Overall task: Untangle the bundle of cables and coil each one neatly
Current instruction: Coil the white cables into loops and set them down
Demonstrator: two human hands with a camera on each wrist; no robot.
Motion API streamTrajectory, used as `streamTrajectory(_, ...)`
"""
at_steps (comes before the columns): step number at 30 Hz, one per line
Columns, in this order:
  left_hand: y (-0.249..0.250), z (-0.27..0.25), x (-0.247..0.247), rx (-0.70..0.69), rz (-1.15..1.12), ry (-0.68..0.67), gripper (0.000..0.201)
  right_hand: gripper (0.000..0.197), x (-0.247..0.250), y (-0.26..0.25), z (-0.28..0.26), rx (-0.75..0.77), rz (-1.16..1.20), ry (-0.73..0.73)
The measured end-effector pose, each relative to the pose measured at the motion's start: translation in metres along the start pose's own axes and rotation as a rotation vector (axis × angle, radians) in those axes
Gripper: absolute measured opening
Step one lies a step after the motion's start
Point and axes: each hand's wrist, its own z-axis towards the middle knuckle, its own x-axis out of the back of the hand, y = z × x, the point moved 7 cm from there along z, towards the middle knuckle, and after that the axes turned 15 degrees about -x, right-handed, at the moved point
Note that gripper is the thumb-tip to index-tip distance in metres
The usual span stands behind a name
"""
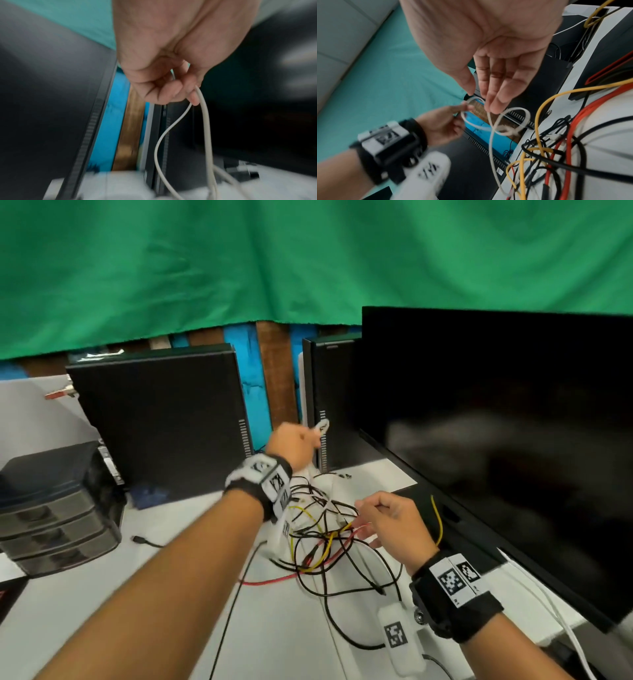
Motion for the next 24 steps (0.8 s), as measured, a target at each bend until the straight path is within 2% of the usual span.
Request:
streamTrajectory(4, 0.052, 0.051, 0.1, -0.156, -0.092, 0.252, 0.036, 0.017, -0.006, -0.001, -0.003, 0.027, -0.031, -0.007)
streamTrajectory(6, 0.075, 0.061, 0.141, -0.206, -0.144, 0.329, 0.033, 0.017, -0.007, -0.006, -0.007, 0.045, -0.026, 0.003)
streamTrajectory(10, 0.105, 0.055, 0.192, -0.301, -0.104, 0.291, 0.017, 0.015, -0.009, -0.033, -0.02, 0.135, 0.036, 0.05)
streamTrajectory(14, 0.105, 0.026, 0.192, -0.34, -0.108, 0.156, 0.011, 0.012, -0.019, -0.072, -0.04, 0.289, 0.027, 0.056)
streamTrajectory(16, 0.095, 0.003, 0.183, -0.367, -0.122, 0.143, 0.012, 0.01, -0.023, -0.086, -0.052, 0.379, 0.037, 0.066)
streamTrajectory(18, 0.08, -0.023, 0.173, -0.413, -0.083, 0.127, 0.014, 0.004, -0.022, -0.092, -0.062, 0.486, 0.043, 0.17)
streamTrajectory(19, 0.072, -0.035, 0.165, -0.436, -0.041, 0.096, 0.014, 0.01, -0.02, -0.091, -0.068, 0.523, 0.037, 0.245)
streamTrajectory(21, 0.062, -0.058, 0.147, -0.474, 0.046, 0.004, 0.012, 0.038, -0.02, -0.087, -0.078, 0.582, -0.003, 0.33)
streamTrajectory(22, 0.061, -0.067, 0.138, -0.498, 0.074, -0.035, 0.012, 0.051, -0.023, -0.085, -0.081, 0.602, -0.03, 0.333)
streamTrajectory(24, 0.064, -0.079, 0.119, -0.565, 0.081, -0.094, 0.012, 0.064, -0.034, -0.079, -0.081, 0.57, -0.018, 0.228)
